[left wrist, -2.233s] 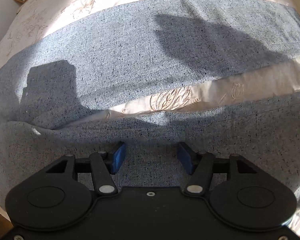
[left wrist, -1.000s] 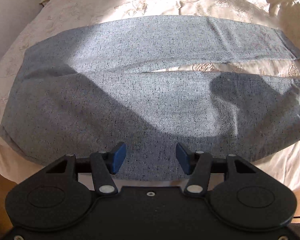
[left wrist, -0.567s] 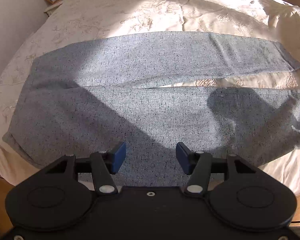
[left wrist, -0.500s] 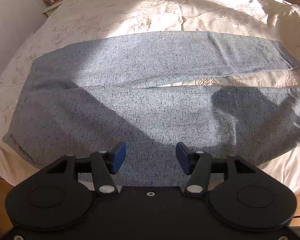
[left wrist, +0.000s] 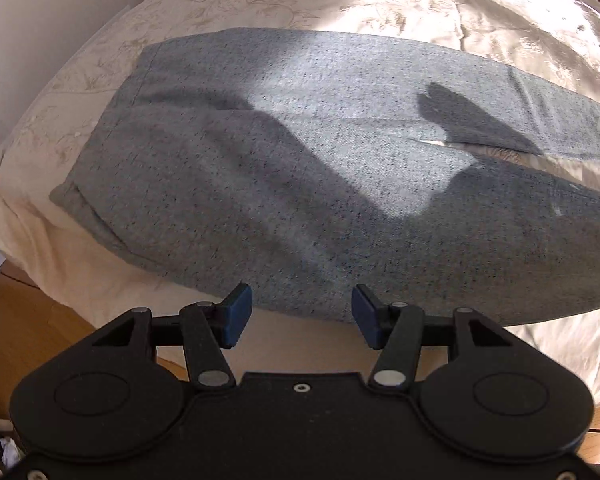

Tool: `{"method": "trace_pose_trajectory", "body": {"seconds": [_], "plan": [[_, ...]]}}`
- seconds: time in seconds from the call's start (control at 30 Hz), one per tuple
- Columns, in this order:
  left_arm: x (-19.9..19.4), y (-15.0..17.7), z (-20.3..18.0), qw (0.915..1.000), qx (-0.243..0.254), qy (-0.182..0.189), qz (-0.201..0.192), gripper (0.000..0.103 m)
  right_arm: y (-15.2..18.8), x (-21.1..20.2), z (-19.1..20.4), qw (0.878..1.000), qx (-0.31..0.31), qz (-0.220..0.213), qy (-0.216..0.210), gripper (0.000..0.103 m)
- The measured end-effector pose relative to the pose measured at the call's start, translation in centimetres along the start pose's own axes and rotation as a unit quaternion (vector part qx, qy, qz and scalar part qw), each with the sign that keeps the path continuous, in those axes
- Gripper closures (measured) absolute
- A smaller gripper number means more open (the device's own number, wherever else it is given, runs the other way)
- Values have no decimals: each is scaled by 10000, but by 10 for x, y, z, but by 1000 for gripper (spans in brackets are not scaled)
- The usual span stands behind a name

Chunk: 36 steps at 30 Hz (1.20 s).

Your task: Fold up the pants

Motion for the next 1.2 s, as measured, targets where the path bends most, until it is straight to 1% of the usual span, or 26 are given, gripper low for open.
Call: {"method": "trace_pose_trajectory", "body": {"seconds": [0.17,0.27,0.37,0.47,0.6,0.73,0.8,0.93,1.0,1.1,1.2], "plan": [[13,9,24,9993,-357,6,148,42,-7,-18,11,9999,-46,-141,6,96],[24,12,37,9980,-581,45,227,43,-6,-18,15,9997,-82,-162,138,96],[35,13,50,9949,-918,261,319,43,-3,-20,20,9994,-131,-208,253,96],[50,13,59,9910,-1127,478,546,43,-2,-25,24,9989,-169,-326,301,96],[65,14,68,9868,-1338,596,684,43,-4,-29,34,9982,-224,-436,335,96],[70,13,78,9814,-1647,807,573,43,-4,-30,39,9978,-238,-476,389,96],[68,11,84,9770,-1863,930,455,43,-4,-30,42,9974,-272,-494,449,96],[60,12,97,9666,-2326,1062,181,43,-5,-29,42,9971,-242,-498,522,96],[59,12,101,9636,-2462,1026,176,42,-5,-28,42,9970,-250,-493,550,96],[71,12,102,9648,-2438,849,502,43,-5,-27,42,9969,-277,-488,558,96],[78,19,103,9627,-2516,668,740,43,-5,-27,44,9968,-318,-495,542,96]]}}
Point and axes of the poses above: each gripper's, at about its wrist camera, not at the fingertips, and x roughly the way its jaws point, z to its left, y to its underside, the point moved 1 cm from there along x, roughly the way its jaws point, and after that the axes turned 13 degrees about x, right-handed, at the moved point
